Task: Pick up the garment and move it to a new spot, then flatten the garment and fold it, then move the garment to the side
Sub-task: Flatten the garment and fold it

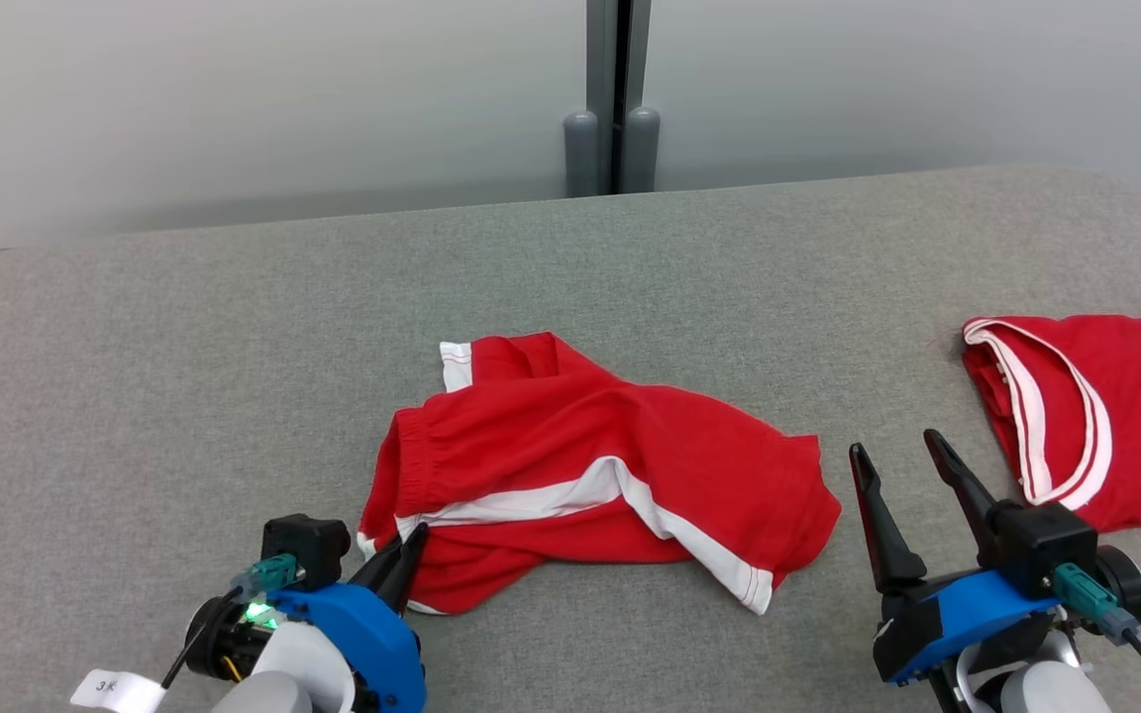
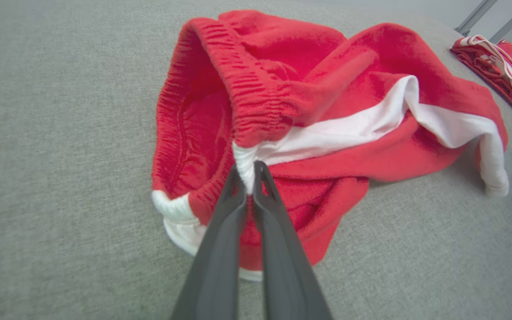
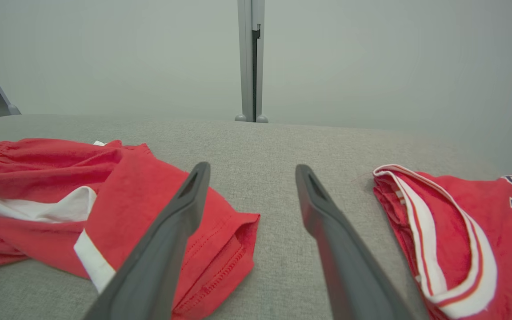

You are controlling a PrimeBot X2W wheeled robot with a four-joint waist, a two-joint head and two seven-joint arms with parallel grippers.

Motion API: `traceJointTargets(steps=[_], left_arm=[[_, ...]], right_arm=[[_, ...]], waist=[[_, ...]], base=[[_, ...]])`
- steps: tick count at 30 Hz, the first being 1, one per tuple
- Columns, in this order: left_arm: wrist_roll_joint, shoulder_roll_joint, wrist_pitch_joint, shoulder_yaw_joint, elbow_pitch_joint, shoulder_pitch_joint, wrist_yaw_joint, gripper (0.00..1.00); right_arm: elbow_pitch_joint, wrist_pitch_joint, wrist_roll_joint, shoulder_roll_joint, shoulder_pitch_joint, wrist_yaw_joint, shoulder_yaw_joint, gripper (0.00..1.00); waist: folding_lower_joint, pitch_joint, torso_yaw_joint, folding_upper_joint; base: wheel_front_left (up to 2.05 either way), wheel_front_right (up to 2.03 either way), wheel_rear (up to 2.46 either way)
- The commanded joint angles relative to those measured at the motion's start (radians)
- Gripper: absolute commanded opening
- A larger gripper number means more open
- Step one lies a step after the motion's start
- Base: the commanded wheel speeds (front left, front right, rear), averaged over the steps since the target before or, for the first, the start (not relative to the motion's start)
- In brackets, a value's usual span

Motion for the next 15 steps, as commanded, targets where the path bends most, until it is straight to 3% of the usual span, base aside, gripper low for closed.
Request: traceJointTargets(steps=[1, 6, 15], left_arm=[[0.008, 0.011, -0.011, 0.009, -0.017, 0.017, 0.018, 1.00], [0.001, 0.010, -0.048, 0.024, -0.062, 0.052, 0.049, 1.00], [0.004, 0.009, -0.238, 0.133, -0.153, 0.125, 0.112, 1.00]], right_arm=[[-0.006, 0.003, 0.003, 0.000, 0.009, 0.000, 0.000, 1.00], [-0.010, 0.006, 0.006, 0.000, 0.011, 0.000, -0.001, 1.00], [-0.028, 0.013, -0.002, -0.001, 0.040, 0.000, -0.051, 1.00]], waist=[[0.0000, -0.001, 0.004, 0.0000], [0.0000, -0.012, 0.010, 0.0000], [0.0000, -0.054, 0.027, 0.0000]], base=[[0.00, 0.00, 0.00], [0.00, 0.00, 0.00], [0.00, 0.00, 0.00]])
